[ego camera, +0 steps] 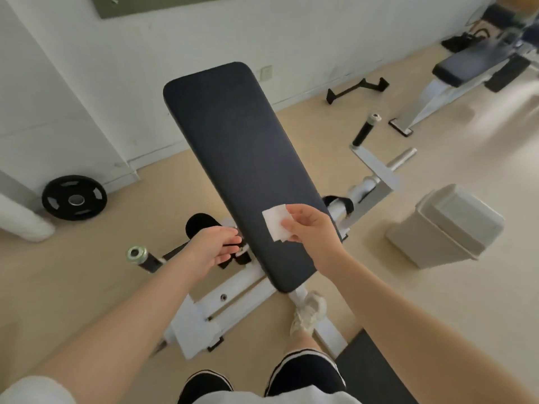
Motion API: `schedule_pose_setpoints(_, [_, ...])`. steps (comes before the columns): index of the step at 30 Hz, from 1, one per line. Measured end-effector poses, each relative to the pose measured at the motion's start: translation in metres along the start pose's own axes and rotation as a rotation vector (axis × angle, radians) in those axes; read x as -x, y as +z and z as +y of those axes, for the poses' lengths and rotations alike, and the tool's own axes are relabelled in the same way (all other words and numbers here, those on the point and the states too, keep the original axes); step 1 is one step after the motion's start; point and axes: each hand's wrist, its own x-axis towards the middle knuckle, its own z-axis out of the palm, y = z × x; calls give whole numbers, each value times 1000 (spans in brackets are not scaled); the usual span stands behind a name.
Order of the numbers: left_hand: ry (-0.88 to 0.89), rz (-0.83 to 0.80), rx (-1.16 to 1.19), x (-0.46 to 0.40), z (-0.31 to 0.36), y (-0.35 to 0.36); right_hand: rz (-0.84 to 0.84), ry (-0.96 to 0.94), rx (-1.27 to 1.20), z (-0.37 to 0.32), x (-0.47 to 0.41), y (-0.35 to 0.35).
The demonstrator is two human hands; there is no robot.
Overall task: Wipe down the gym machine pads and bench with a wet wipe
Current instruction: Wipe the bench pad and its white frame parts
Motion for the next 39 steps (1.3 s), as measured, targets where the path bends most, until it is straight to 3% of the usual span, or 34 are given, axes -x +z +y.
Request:
schedule_pose_setpoints(5, [-7,228,31,-72,65,27,-134,57,76,-49,-122,-34])
schedule_pose_setpoints(12, [239,481,-408,-154,122,18,-286,-15,241,-89,-255,-12])
schedule_pose_setpoints(18, [288,704,-989,-244,140,-24,-157,-319,558,-81,-333,47])
schedule_pose_setpoints(21, [338,695,-1273,-272,138,-46,-128,-481,656,-78,-360,81])
schedule_pose_setpoints(23, [322,652,-1340,-280,133,-54,-87,-567,707,-78,-376,102])
schedule_pose_setpoints(32, [316,601,-1350,-303,144,-71,-9,-889,855,-105,-434,180])
schedule_pose_setpoints(39, [342,573,-1308,-304,143,-75,-61,-1122,823,-115,-480,239])
